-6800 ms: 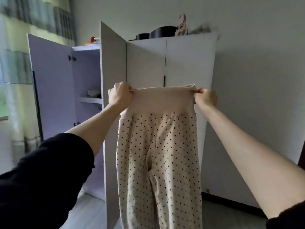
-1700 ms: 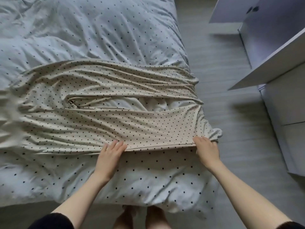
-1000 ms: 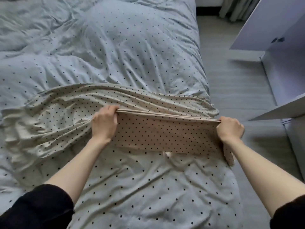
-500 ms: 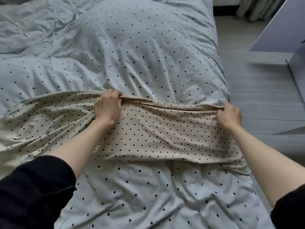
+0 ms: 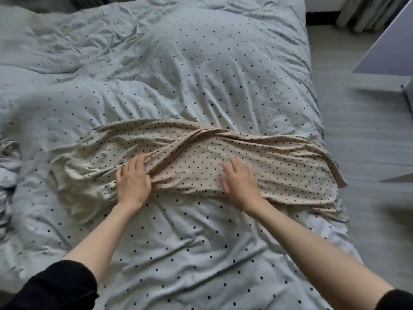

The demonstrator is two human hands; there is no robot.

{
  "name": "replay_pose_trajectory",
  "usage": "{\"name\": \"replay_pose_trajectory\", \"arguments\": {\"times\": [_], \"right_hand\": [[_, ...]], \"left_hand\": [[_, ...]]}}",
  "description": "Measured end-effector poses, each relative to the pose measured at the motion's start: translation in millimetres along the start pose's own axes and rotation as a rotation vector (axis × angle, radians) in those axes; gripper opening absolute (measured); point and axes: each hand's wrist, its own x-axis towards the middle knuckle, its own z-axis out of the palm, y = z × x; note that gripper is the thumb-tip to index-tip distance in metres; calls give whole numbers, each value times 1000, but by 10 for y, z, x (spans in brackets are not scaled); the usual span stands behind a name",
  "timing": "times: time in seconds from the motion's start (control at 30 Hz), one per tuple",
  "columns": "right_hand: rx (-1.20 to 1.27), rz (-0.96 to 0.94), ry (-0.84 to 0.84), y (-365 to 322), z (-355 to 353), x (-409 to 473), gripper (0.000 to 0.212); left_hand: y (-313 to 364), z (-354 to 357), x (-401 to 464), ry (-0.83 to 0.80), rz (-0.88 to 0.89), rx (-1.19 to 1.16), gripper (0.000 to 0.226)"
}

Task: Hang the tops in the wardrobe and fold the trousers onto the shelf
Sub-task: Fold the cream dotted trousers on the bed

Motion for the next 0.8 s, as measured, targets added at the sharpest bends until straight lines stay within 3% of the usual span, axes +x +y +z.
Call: {"name": "replay_pose_trajectory", "arguments": {"times": [0.1,0.27,0.37,0.47,0.53,0.67,0.73,0.8], "right_hand": [[-128,-155,-25,-515,47,7,47],[-233,-228,-25,-1293,241,183,49],[-283,-204,57,-1683,456,290,59],[-361,-118,65,-1941,636,434,66],[-383,-70,35,-1962,639,450,62],[-442,1,59,-2190,671,510,38],[-435,47,83,-2251,605,554,29],[-406,94,113,-2323,517,612,26]], "left_hand": [[-384,-110,-166,-19,-48,27,60],[-1025,-131,-470,-132,-31,95,67],[-1260,-36,-548,-197,-1,71,86],[-1488,41,-417,-206,84,191,98],[-1515,-8,-302,-153,164,241,92],[-1768,-285,-42,174,373,-28,50],[-1838,-534,137,117,384,-140,38],[-1907,-786,394,-24,284,-199,39]]}}
